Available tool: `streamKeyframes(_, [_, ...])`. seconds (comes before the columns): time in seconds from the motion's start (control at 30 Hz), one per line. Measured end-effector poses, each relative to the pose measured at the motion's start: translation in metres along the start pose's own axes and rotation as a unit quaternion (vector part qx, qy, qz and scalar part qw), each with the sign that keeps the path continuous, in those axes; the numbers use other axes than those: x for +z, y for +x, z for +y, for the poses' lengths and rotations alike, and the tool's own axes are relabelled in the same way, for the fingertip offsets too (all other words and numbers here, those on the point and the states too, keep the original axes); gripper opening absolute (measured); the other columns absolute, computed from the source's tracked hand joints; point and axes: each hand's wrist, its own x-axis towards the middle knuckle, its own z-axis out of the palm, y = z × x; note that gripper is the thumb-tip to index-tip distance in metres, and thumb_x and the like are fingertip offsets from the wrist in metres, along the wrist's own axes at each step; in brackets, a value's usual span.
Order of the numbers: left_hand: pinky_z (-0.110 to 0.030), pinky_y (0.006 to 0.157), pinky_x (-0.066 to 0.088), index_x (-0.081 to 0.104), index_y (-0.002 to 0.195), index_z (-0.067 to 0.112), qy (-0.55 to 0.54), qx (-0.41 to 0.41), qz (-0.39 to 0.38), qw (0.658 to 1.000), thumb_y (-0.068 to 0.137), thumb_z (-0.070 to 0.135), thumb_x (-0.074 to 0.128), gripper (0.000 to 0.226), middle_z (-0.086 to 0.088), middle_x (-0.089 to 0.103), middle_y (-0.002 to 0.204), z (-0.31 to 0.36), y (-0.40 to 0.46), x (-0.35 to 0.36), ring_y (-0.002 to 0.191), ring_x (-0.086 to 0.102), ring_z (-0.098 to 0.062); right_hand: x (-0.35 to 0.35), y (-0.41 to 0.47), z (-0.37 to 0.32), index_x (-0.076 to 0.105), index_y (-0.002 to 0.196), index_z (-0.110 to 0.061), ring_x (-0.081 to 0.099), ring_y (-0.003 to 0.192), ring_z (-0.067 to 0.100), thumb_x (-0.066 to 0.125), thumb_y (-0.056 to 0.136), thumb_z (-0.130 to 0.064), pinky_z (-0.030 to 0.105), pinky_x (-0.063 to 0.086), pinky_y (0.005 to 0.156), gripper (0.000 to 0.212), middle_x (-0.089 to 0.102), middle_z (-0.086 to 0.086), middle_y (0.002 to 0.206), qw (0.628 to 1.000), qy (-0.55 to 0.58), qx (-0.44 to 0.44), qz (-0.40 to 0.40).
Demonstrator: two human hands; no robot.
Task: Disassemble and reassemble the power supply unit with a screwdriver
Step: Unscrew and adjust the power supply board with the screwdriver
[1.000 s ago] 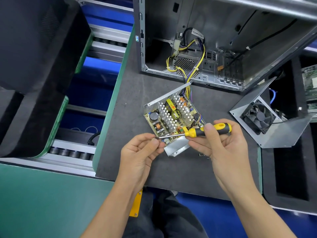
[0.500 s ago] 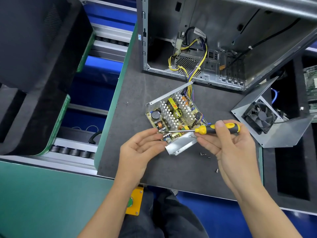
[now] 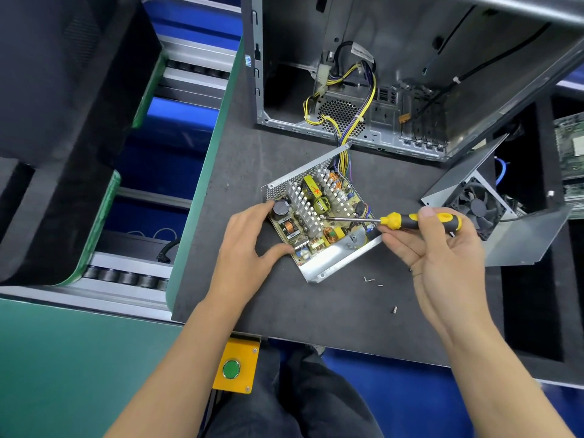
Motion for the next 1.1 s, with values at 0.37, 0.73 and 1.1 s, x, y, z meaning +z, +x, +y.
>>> streamKeyframes(0.37, [-0.046,0.097,0.045,0.048,0.142,-0.003,0.101,0.073,-0.014,0.992,0.086,0.037,0.071,0.073,-0.015,0.058,0.135,0.002,0.002,0.004,0.121,0.054,-0.033,-0.003,0.007,0.001,0.049,0.103,-0.016,0.072,0.088,0.040,0.060,0.099,-0.023,0.036,0.060,0.075,0.014,0.067,0.028,0.097,0.998,-0.051,-0.033,-0.019])
streamKeyframes(0.73, [-0.039,0.097,0.040,0.045,0.146,0.001,0.110,0.060,-0.023,0.992,0.089,0.041,0.068,0.073,-0.011,0.057,0.137,0.000,0.001,0.005,0.124,0.051,-0.027,0.018,-0.012,-0.001,0.049,0.101,-0.045,0.074,0.077,0.016,0.067,0.088,-0.035,0.026,0.059,0.064,0.025,0.064,-0.005,0.084,0.926,-0.282,-0.204,-0.148])
streamKeyframes(1.1, [-0.029,0.096,0.035,0.044,0.147,0.004,0.112,0.068,-0.011,0.991,0.089,0.048,0.063,0.075,-0.006,0.057,0.137,-0.003,0.001,0.007,0.123,0.049,-0.022,0.022,-0.027,0.011,0.046,0.105,-0.037,0.066,0.085,-0.007,0.061,0.088,-0.042,0.014,0.052,0.070,0.023,0.065,-0.019,0.095,0.846,-0.415,-0.287,-0.174])
